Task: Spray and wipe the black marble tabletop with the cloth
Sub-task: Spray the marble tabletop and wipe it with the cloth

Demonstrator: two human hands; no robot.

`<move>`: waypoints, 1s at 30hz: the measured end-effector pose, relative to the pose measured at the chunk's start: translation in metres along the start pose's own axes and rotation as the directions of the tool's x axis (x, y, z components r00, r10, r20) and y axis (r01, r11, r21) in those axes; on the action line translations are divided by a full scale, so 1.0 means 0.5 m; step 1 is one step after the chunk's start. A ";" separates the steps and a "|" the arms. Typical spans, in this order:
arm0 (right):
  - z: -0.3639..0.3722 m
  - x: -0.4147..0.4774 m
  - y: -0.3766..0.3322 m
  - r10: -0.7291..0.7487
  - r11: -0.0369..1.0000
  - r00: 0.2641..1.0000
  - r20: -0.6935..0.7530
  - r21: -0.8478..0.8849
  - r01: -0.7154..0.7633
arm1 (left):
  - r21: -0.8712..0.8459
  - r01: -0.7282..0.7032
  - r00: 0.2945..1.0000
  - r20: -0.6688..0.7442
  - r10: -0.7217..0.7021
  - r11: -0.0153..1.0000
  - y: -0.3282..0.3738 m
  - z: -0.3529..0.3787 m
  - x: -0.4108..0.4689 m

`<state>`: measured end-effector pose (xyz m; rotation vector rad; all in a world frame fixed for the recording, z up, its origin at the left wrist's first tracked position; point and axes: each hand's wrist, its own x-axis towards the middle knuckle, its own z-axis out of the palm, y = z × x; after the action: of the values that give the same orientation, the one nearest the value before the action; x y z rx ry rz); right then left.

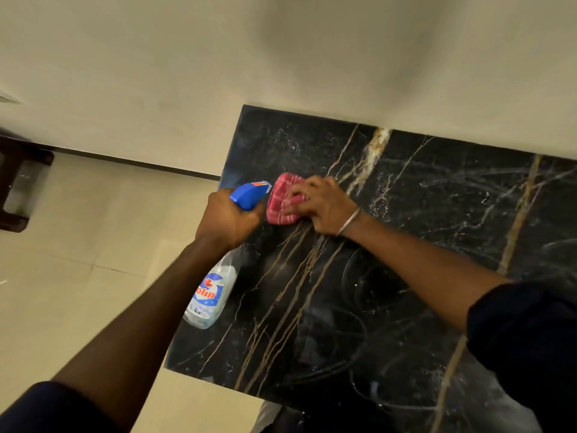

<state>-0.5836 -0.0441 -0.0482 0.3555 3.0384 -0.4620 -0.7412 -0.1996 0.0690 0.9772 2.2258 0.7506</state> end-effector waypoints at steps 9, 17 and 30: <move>-0.085 0.101 0.113 0.523 0.852 0.851 -0.045 0.056 -0.521 | -0.007 -0.034 0.999 0.011 0.034 0.999 0.003 -0.004 0.020; -0.032 -0.011 0.035 0.150 0.988 0.989 0.012 0.027 -0.150 | -0.022 -0.020 1.000 -0.008 0.020 1.000 0.004 0.011 0.017; -0.135 -0.102 0.312 0.602 0.792 0.798 -0.033 0.153 -0.591 | 0.022 -0.141 0.986 0.094 0.138 0.990 0.040 0.039 -0.005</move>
<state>-0.4984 0.1098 -0.0245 1.3195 2.7352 -0.6045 -0.7173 -0.1852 0.0704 1.1681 2.1110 0.7211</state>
